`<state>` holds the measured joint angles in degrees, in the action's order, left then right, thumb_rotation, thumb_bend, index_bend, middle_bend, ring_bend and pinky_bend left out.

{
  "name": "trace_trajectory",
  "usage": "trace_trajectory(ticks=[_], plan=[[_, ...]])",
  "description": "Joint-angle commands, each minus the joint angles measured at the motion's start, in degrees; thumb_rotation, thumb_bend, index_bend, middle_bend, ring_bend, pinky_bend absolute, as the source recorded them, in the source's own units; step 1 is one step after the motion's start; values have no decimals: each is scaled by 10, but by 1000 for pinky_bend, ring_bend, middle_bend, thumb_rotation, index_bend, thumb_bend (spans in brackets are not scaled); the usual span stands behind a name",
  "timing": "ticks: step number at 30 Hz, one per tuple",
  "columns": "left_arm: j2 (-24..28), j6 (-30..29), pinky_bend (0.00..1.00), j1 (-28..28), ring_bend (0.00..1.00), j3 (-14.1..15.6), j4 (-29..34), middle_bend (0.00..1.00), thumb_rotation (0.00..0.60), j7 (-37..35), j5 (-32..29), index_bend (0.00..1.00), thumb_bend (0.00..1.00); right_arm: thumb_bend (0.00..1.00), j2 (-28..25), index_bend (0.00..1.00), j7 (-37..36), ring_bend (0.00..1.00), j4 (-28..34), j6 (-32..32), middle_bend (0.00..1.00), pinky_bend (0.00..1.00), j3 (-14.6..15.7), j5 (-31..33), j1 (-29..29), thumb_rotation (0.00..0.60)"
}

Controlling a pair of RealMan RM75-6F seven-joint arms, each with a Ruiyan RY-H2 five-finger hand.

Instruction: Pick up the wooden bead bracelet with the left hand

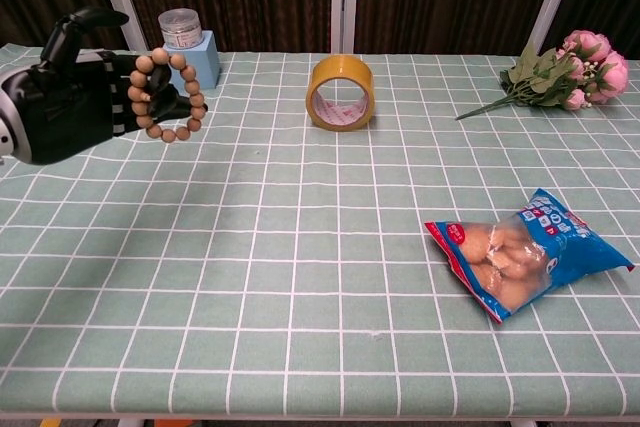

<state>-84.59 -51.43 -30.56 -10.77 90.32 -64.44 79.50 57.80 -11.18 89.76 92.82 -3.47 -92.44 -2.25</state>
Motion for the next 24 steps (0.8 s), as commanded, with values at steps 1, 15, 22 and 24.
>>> trace_trajectory(ticks=[1,15,22,24], plan=[[-1,7,41,-4,268,2,-5,699,40,-1,-5,655,425,94,-3,0,3,0,3,0,8,0,-2,3,0,600],[-13,25,38,-13,269,8,-27,715,285,10,-19,658,428,94,-2,0,12,0,8,-16,9,0,-3,10,-7,600],[-17,25,37,-13,273,8,-29,717,294,9,-22,658,430,94,-2,0,12,0,8,-16,9,0,-3,10,-7,600],[-17,24,38,-12,281,8,-29,719,298,8,-22,659,449,94,-2,0,12,0,8,-15,9,0,-3,10,-6,600]])
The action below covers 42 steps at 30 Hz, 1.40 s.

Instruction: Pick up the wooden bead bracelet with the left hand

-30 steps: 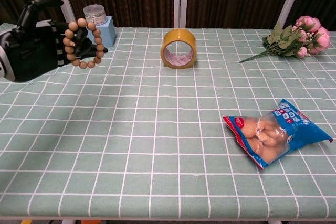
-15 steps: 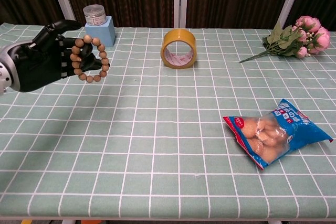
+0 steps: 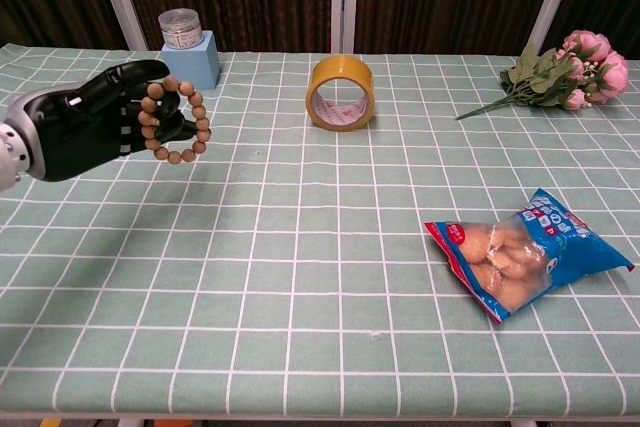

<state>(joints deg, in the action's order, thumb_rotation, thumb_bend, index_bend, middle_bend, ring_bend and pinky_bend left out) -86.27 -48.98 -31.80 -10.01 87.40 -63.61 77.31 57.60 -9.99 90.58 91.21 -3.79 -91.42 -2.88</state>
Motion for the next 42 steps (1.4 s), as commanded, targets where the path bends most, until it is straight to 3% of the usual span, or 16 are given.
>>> trace_trajectory(ticks=[1,22,32,42], plan=[[0,-1,38,0,284,0,0,719,301,0,1,660,465,94,0,0,0,0,0,2,9,0,0,0,1,600],[3,-7,38,3,284,-2,6,712,299,-2,1,659,632,94,0,0,-3,0,-1,11,13,0,0,-4,5,600],[-1,-9,38,3,284,-4,0,655,278,-9,3,614,756,94,-2,0,1,0,2,8,13,0,-1,-2,4,600],[-5,-15,38,0,283,-6,-5,576,243,-13,8,560,818,94,-3,0,1,0,3,7,13,0,-2,1,4,600]])
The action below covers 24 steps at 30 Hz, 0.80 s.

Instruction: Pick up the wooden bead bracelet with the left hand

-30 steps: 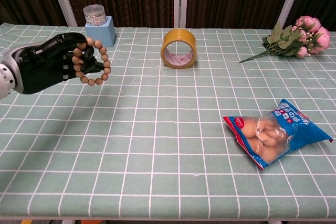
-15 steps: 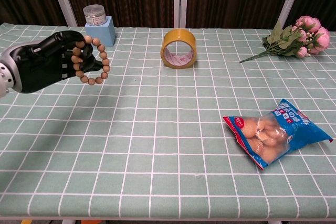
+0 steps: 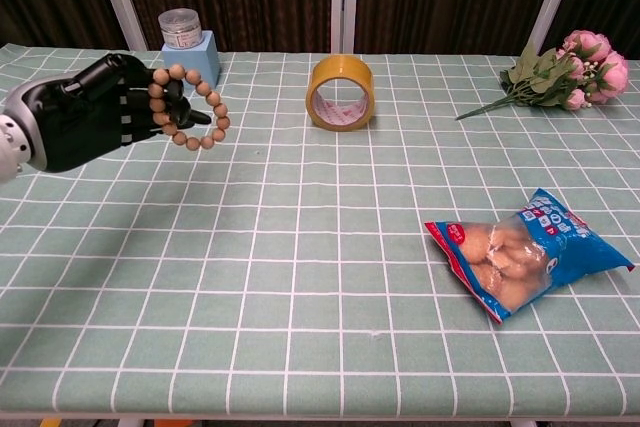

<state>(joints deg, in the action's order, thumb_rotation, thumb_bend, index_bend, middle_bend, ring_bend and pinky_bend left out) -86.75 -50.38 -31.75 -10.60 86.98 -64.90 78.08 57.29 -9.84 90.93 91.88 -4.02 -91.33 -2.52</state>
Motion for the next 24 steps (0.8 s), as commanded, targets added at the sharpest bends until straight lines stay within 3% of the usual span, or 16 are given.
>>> trace_trajectory(ticks=[1,7,11,15,18,24], plan=[[-1,-1,38,-1,283,0,0,569,244,0,1,555,823,94,0,0,0,0,0,0,13,0,0,0,0,600],[-1,-1,38,-2,270,-3,-1,538,216,-5,-1,508,846,94,0,0,-1,0,-1,-1,16,0,0,1,0,600],[-2,-12,42,0,266,-4,-4,537,102,-1,2,503,695,94,1,0,-3,0,-3,-2,16,0,0,2,0,600],[-4,-32,43,-1,260,5,-19,534,59,34,27,487,624,94,3,0,-6,0,-5,-4,16,0,0,3,-1,600],[-7,-44,43,-8,229,18,-45,493,38,86,56,442,586,94,4,0,-9,0,-7,-5,16,0,1,2,-1,600],[-42,-85,48,-17,152,42,-139,362,39,294,100,331,497,94,7,0,-16,0,-14,-7,17,0,2,1,-2,600]])
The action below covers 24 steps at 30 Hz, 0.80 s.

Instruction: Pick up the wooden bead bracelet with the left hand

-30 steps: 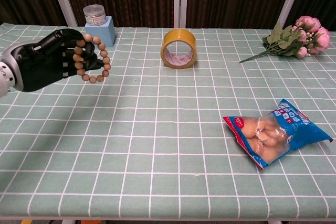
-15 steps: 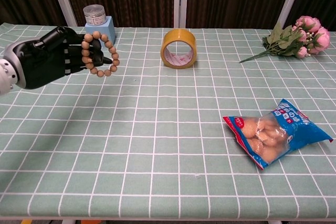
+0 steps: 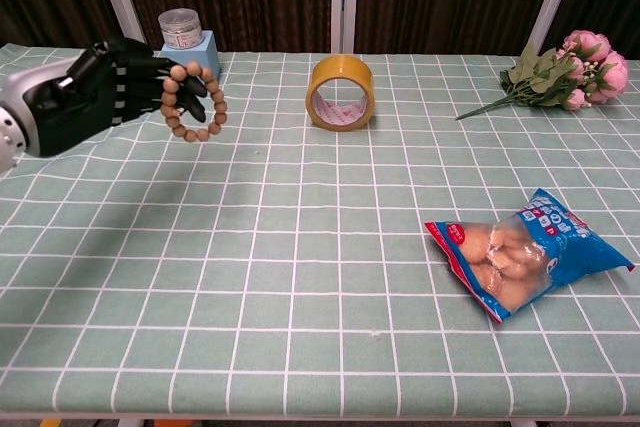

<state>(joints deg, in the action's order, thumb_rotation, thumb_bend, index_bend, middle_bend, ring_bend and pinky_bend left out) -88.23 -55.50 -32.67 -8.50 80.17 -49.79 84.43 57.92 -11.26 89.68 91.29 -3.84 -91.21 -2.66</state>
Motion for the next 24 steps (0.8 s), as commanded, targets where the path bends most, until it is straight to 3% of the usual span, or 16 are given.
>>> trace_trajectory(ticks=[1,3,7,9,13,14,18,24], plan=[[-35,-46,48,-8,144,25,-89,351,43,194,44,322,481,94,2,0,-3,0,-3,-2,17,0,1,0,-1,600],[-46,-70,49,-5,131,29,-113,332,60,265,56,303,441,94,2,0,-5,0,-5,-3,16,0,1,0,-1,600],[-50,-106,50,3,131,30,-134,317,163,382,62,277,350,94,4,0,-9,0,-9,-4,16,0,1,-1,-3,600],[-36,-116,56,11,131,26,-121,316,252,418,51,271,325,94,4,0,-12,0,-11,-5,16,0,1,-1,-3,600],[10,-147,91,41,131,3,-80,316,543,436,7,271,310,95,1,0,-19,0,-13,-13,16,0,4,2,-4,600],[25,-155,93,50,131,-1,-73,316,582,440,-3,271,309,96,-2,0,-21,0,-13,-19,16,0,6,4,-4,600],[84,-197,90,97,131,-10,-64,317,600,439,-40,271,309,101,-8,0,-22,0,-12,-39,17,0,9,14,-8,600],[167,-244,70,184,131,23,-35,311,600,354,-54,278,309,105,4,0,-36,0,-22,-58,29,0,13,12,-17,600]])
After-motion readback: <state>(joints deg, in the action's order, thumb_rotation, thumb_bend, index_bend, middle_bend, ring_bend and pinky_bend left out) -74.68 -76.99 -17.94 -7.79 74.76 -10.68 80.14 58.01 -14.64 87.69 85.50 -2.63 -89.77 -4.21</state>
